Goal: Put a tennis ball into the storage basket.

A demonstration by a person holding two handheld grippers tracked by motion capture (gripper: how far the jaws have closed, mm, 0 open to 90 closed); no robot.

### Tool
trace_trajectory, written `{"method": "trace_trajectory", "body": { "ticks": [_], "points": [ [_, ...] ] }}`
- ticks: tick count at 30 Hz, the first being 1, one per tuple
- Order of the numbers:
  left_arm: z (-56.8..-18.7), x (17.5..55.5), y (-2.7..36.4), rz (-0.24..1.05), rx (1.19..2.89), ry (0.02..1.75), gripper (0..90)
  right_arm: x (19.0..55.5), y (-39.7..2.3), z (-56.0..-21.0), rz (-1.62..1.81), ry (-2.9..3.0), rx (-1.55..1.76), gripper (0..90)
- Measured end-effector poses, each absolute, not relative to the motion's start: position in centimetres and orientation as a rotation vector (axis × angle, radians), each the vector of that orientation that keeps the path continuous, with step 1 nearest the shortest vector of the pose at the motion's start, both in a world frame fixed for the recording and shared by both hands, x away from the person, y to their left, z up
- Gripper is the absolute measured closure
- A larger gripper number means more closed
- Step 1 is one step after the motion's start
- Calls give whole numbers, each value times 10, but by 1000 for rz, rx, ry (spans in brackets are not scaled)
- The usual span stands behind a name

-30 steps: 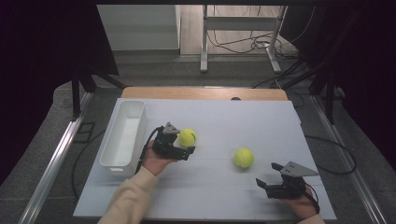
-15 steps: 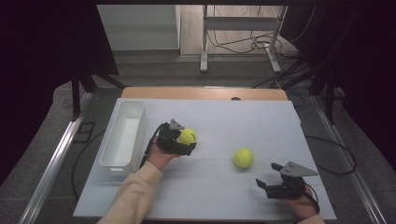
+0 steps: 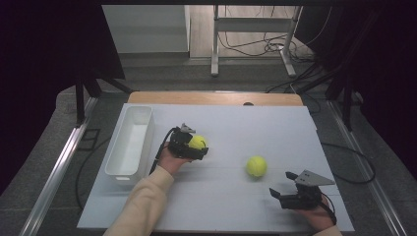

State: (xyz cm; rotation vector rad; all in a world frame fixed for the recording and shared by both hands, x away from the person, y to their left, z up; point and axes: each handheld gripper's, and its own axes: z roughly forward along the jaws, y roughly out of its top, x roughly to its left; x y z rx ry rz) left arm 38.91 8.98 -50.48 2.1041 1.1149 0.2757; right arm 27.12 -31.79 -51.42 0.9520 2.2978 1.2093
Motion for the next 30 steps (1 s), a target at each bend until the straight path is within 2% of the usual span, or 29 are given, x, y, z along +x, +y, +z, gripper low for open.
{"method": "trace_trajectory", "body": {
  "ticks": [21,28,29,30],
  "points": [
    [-516,404,84,240,2104,1134,78,271,-318,-514,1204,2289,950,118],
    [-516,404,87,244,2095,1146,198,271,-318,-514,1207,2289,947,119],
    [-515,404,88,240,2089,1144,245,271,-318,-514,1205,2290,947,118],
    [-515,404,88,238,2086,1141,245,271,-318,-514,1205,2290,947,118]
  ]
}}
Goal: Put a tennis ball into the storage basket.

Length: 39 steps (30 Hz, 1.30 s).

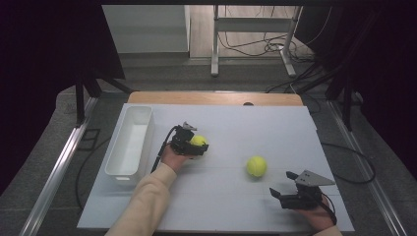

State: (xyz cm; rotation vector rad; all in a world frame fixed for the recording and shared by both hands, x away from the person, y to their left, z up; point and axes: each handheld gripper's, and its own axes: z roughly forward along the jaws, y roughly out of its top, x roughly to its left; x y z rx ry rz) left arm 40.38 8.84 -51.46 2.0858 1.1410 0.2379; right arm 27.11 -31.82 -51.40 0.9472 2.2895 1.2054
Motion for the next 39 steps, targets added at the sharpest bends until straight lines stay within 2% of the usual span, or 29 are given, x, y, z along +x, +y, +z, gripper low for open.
{"method": "trace_trajectory", "body": {
  "ticks": [15,39],
  "points": [
    [-511,400,93,244,2107,1116,269,271,-319,-513,1207,2283,943,118],
    [-481,381,106,266,1996,1044,269,271,-319,-513,1206,2275,944,118]
  ]
}}
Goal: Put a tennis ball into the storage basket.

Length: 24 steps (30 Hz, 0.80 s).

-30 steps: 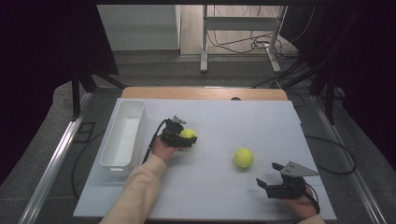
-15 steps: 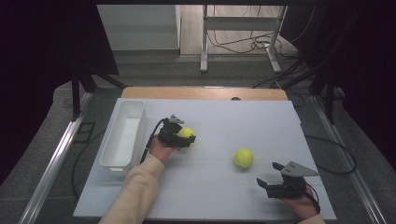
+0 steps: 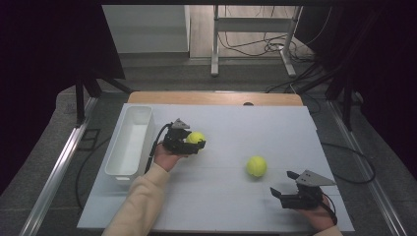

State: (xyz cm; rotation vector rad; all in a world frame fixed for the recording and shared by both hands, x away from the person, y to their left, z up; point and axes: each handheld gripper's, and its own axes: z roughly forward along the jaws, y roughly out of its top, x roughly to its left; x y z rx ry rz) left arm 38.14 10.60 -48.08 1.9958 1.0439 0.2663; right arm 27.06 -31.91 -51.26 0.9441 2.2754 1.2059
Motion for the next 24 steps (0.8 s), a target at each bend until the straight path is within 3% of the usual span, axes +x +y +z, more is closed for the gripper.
{"method": "trace_trajectory", "body": {
  "ticks": [24],
  "points": [
    [-452,369,125,278,1912,996,269,270,-319,-512,1204,2272,941,118]
  ]
}}
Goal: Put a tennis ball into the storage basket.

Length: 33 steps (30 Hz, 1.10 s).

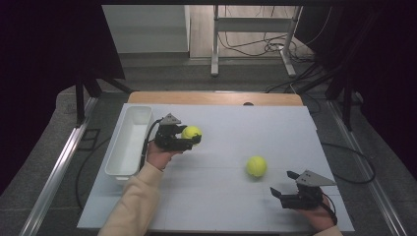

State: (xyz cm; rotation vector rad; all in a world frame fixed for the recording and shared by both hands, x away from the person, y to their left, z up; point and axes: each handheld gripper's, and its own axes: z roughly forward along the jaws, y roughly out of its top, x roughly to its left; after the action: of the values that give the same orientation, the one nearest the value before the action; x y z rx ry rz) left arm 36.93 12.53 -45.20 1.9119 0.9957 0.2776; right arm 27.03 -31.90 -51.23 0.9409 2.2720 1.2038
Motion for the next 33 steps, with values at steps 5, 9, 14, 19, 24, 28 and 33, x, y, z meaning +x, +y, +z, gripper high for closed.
{"method": "trace_trajectory", "body": {
  "ticks": [5,9,14,19,24,28,33],
  "points": [
    [-445,367,131,290,1894,987,269,271,-319,-512,1203,2272,940,118],
    [-442,365,133,297,1887,981,269,270,-319,-512,1201,2273,939,119],
    [-436,363,137,308,1868,974,269,270,-319,-513,1203,2273,940,118],
    [-429,360,143,321,1845,974,268,271,-319,-513,1201,2273,939,118],
    [-423,357,148,334,1824,970,269,271,-319,-513,1201,2273,939,119],
    [-417,354,152,344,1811,960,269,271,-319,-513,1199,2275,939,118],
    [-413,352,154,355,1803,951,269,271,-319,-513,1201,2272,939,119]
  ]
}}
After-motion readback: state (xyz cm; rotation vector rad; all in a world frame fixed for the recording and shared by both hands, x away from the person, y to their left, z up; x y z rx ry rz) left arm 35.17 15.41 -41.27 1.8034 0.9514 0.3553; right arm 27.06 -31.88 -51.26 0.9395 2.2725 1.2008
